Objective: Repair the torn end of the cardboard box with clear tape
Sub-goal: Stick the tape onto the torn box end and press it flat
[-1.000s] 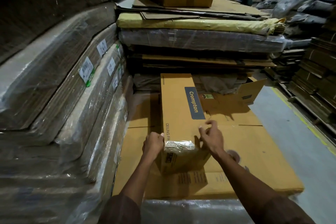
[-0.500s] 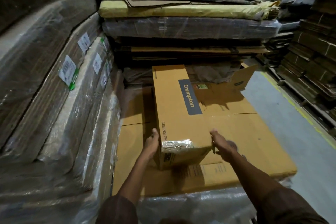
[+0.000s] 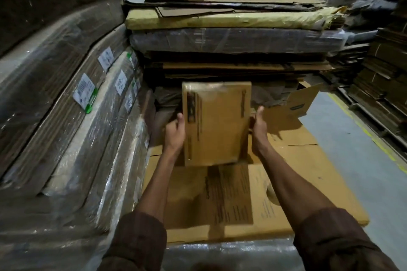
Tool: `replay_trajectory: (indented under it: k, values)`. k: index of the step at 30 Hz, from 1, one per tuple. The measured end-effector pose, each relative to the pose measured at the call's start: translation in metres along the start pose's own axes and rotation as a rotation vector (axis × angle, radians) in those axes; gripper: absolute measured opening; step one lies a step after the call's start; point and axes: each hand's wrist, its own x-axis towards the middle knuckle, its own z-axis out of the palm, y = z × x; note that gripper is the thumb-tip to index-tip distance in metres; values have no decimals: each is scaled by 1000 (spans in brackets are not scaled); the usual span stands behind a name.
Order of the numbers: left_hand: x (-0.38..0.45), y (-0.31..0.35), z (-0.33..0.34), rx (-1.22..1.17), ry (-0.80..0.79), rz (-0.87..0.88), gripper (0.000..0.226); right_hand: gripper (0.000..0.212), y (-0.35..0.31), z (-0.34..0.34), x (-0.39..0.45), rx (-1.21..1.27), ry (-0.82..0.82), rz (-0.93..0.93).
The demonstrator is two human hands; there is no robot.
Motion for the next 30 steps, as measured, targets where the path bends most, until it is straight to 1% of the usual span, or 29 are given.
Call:
replay_trajectory:
  k: [2,3,5,6,7,8,9,10,11,12,13,14,15,16,17,18,19,20,21,23,24,25,26,28,29,30]
  values:
    - [6,38,-11,-128,11,107,50,74,-42,4,6,21,-36,-139]
    - [4,58,-17,-184,-5,164,46,71,-61,5,11,47,-71,-178]
    - [1,91,-27,-274,-50,254,32,71,-98,5,13,83,-189,-234]
    - [2,101,-29,-292,-75,291,32,71,-112,5,15,59,-246,-246]
    - [3,107,-32,-303,-105,320,43,69,-124,4,12,13,-280,-245]
    - [7,111,-33,-308,-136,341,61,67,-135,4,10,-77,-308,-245]
    - [10,113,-34,-293,-159,340,85,65,-142,5,11,-217,-312,-245]
    - [13,113,-33,-272,-192,329,103,60,-147,7,9,-369,-295,-243]
    - [18,110,-31,-236,-233,308,107,54,-149,10,9,-489,-267,-226]
    - [23,106,-29,-194,-262,277,97,51,-149,14,10,-527,-253,-193]
    - [26,104,-27,-156,-268,241,81,54,-150,19,7,-537,-241,-161]
    - [31,103,-25,-138,-251,206,73,58,-149,25,5,-569,-207,-153]
    - [33,104,-25,-119,-225,182,73,59,-147,30,6,-666,-144,-198]
    - [36,105,-26,-80,-186,177,74,55,-145,34,7,-806,-39,-294]
    - [37,109,-26,-16,-138,193,74,48,-144,36,6,-939,106,-419]
    - [39,112,-26,59,-84,217,73,42,-142,38,5,-1014,258,-545]
    - [41,116,-27,129,-42,240,71,41,-140,39,4,-1025,389,-643]
    - [41,122,-24,196,-24,259,67,45,-137,40,1,-988,465,-654]
    - [39,130,-20,276,-22,272,61,54,-136,39,-2,-911,481,-585]
    - [35,147,-8,502,-44,347,49,75,-128,37,1,-745,398,-422]
    - [35,154,-1,616,-73,422,47,82,-126,35,2,-682,351,-405]
    - [34,159,6,695,-111,500,45,85,-125,34,3,-610,320,-441]
    - [35,161,12,714,-158,531,43,87,-124,33,5,-527,299,-499]
    - [36,160,22,706,-215,497,37,90,-125,30,2,-400,261,-556]
    - [37,157,26,727,-219,476,43,93,-124,26,0,-367,236,-532]
    - [37,155,28,766,-216,455,55,98,-121,23,0,-350,199,-480]
